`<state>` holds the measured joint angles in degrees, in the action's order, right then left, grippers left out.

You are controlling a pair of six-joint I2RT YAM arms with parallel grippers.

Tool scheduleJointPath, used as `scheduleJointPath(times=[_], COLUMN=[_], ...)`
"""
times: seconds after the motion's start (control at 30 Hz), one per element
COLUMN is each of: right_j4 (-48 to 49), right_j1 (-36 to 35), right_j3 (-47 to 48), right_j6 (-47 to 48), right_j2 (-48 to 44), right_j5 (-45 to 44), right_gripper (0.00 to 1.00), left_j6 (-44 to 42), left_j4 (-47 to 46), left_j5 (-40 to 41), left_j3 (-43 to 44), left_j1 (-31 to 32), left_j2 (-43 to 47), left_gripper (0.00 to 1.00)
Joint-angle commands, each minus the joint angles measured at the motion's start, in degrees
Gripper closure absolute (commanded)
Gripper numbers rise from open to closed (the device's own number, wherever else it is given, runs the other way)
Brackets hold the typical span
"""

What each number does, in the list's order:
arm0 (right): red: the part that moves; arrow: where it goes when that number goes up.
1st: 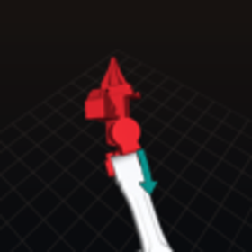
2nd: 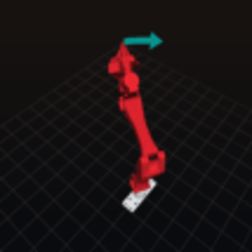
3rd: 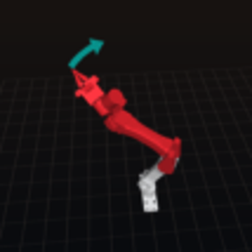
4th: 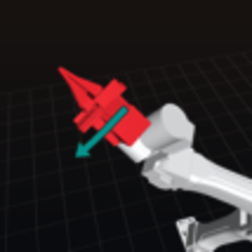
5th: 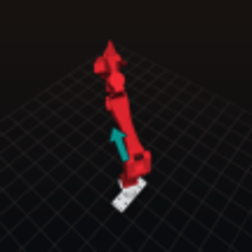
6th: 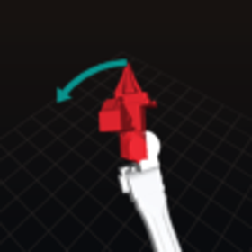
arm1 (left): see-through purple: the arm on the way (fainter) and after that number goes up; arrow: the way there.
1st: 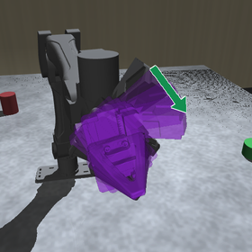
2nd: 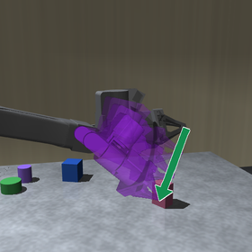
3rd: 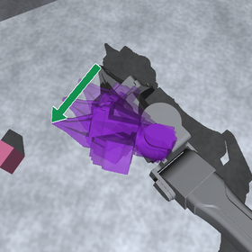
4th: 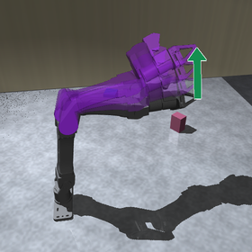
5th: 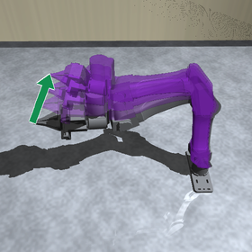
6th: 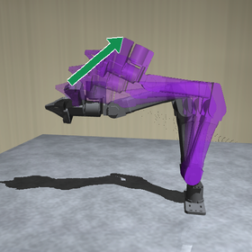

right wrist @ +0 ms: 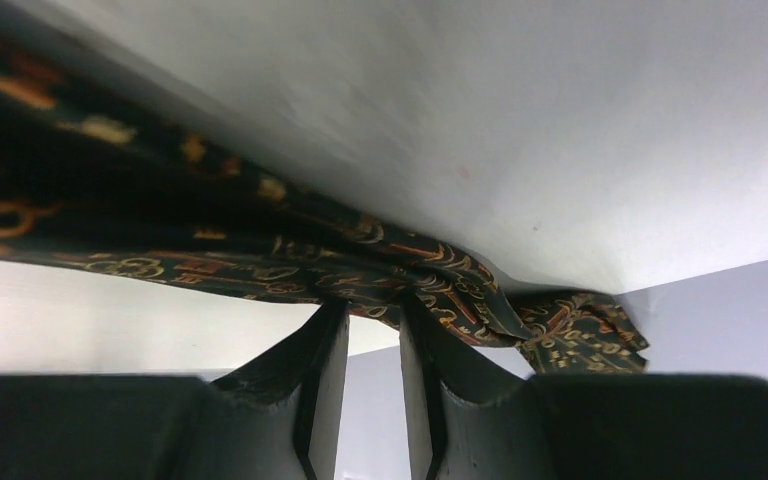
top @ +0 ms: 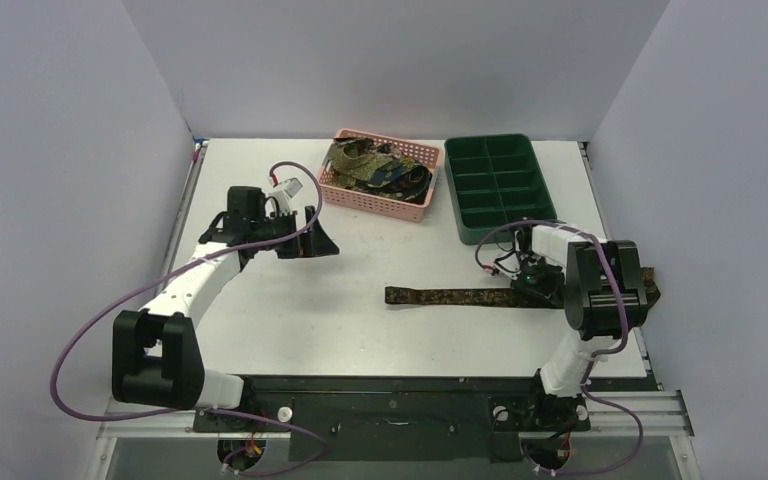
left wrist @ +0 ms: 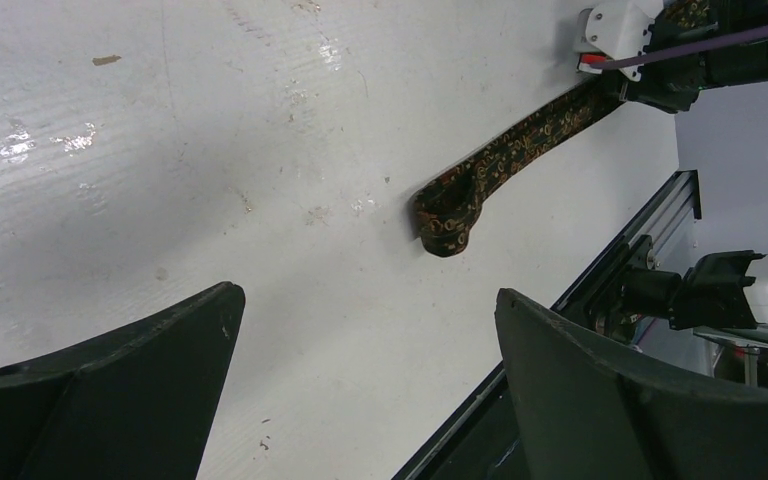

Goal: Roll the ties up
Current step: Roll the tie at the center of the board.

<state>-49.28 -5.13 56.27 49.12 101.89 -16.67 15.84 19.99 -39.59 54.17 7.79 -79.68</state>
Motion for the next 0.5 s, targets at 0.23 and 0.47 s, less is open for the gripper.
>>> scheduleJointPath(times=[0.23,0.47], right_j4=[-9.9,-17.6], right_j1=[6.3,6.1], right_j3=[10.0,19.7], right_j6=[0.1,-7.5], right_j2=[-7.4,-16.4], right_j5=[12.6,30.1], right_gripper=[0.73,0.62], left_j6=[3.2,10.5], left_j4=[-7.4,-20.1], left_j5=[-7.3,-11.1], left_j3=[-1.3,-1.4], left_j1=[5.2,19.0], left_j2=[-1.0,-5.7], left_gripper=[0.03,0.03])
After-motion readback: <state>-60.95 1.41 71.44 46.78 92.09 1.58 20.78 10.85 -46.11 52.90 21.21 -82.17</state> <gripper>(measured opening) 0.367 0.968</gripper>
